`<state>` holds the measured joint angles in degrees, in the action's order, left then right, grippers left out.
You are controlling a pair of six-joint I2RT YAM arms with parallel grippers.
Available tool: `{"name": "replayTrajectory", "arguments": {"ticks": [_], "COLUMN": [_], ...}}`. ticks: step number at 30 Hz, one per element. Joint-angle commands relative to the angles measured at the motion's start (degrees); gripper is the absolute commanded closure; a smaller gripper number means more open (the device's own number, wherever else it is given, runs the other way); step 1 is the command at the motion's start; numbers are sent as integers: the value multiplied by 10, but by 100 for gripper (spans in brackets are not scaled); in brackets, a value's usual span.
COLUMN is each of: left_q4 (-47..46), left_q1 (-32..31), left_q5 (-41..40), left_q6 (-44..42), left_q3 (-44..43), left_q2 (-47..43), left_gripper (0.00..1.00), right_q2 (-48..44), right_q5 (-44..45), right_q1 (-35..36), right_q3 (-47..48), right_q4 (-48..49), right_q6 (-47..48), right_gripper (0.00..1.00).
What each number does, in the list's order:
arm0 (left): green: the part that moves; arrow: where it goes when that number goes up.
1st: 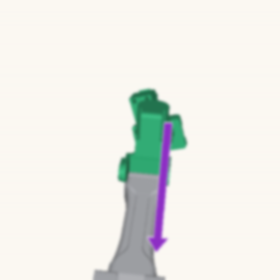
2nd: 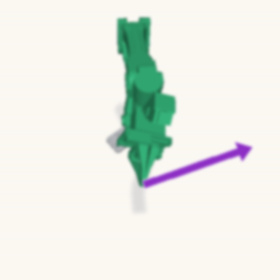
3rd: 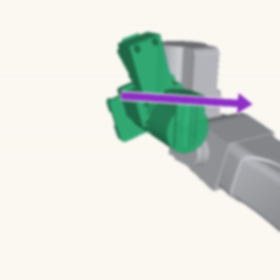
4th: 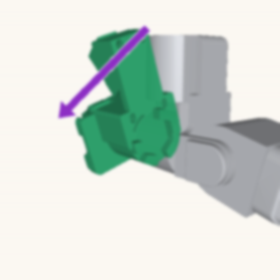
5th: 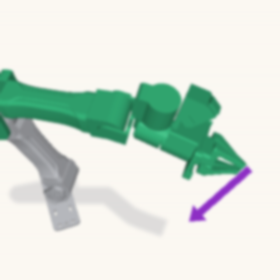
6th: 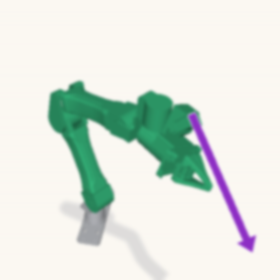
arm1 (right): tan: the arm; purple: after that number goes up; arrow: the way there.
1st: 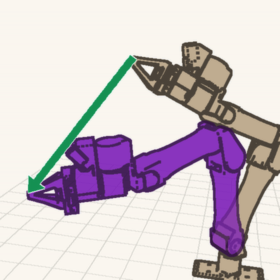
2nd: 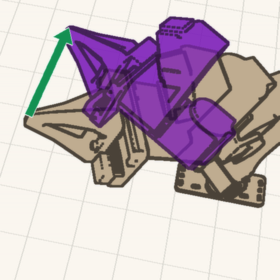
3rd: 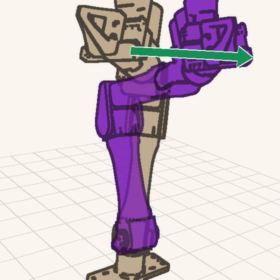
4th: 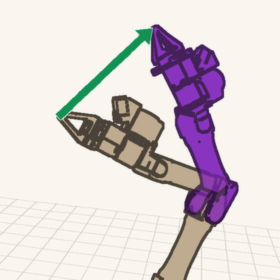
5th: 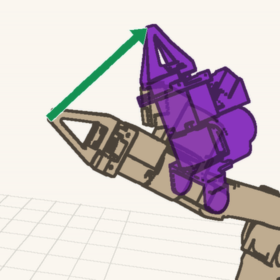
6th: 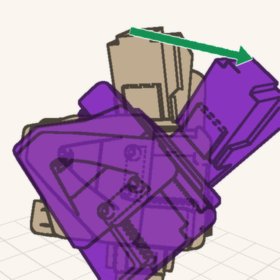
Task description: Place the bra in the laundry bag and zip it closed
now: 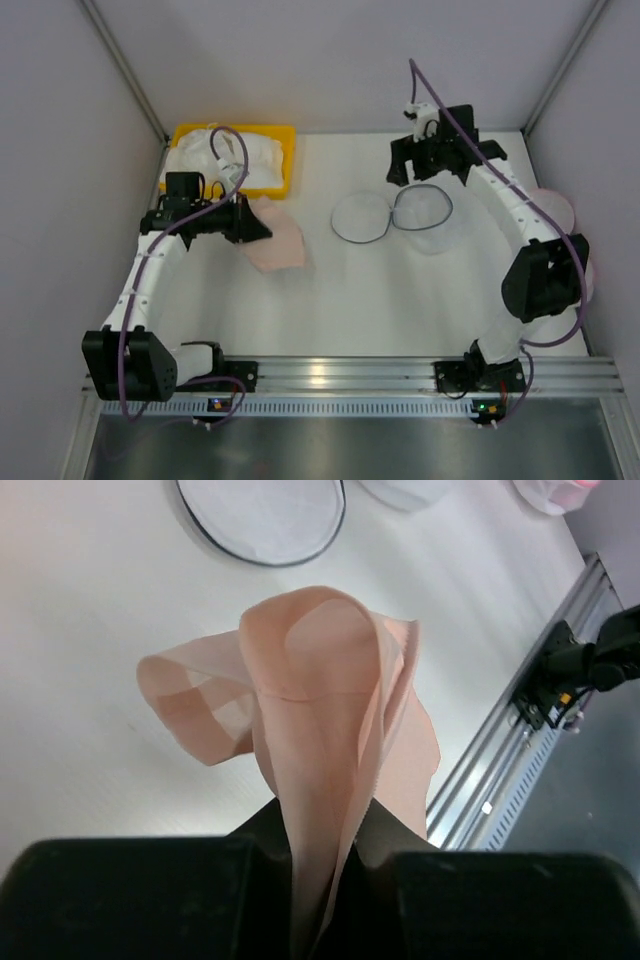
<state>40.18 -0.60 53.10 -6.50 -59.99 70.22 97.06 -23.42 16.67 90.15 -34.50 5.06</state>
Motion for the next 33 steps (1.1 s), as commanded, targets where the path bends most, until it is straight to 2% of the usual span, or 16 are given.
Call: {"name": "replayTrajectory", "arguments": {"ticks": [1,4,6,9,11,14,15,16,17,20,21,23,27,33], "left_q4": [-65,-87,-163,-248,-254,-244,-234,-228,-223,-216,-216,-216,-216,-233], "left_q1": [0,1,2,2,2,2,2,2,2,2,2,2,2,2], "left_q5": [-48,-91,-160,-214,-225,-198,-196,-191,-188,-187,-182,-165,-114,-85], "left_q6": [39,54,88,97,103,108,112,115,122,149,157,185,243,329], "left_q3": [-60,-80,-59,-22,-19,-18,-18,-17,-17,0,7,33,80,155], "left_q2": [-7,-14,-52,-95,-105,-115,-119,-120,-123,-140,-152,-164,-194,-226], "left_gripper": [100,100,100,100,100,100,100,100,100,100,100,100,100,100], "right_q2": [-30,-7,18,46,59,86,97,101,103,105,98,89,55,44], "right_q5": [178,205,219,207,204,196,190,186,185,169,164,155,136,119], "right_q1": [-47,-84,-91,-95,-96,-96,-96,-96,-95,-84,-79,-53,7,107], "right_q3": [22,21,21,12,6,1,4,5,6,13,13,5,-12,-16], "right_q4": [-66,-91,-100,-109,-106,-105,-107,-107,-106,-104,-104,-95,-77,-60], "right_q6": [48,85,110,133,143,153,155,156,157,157,158,157,145,89], "right_gripper": [18,20,23,27,28,39,49,53,65,79,89,99,100,100]}}
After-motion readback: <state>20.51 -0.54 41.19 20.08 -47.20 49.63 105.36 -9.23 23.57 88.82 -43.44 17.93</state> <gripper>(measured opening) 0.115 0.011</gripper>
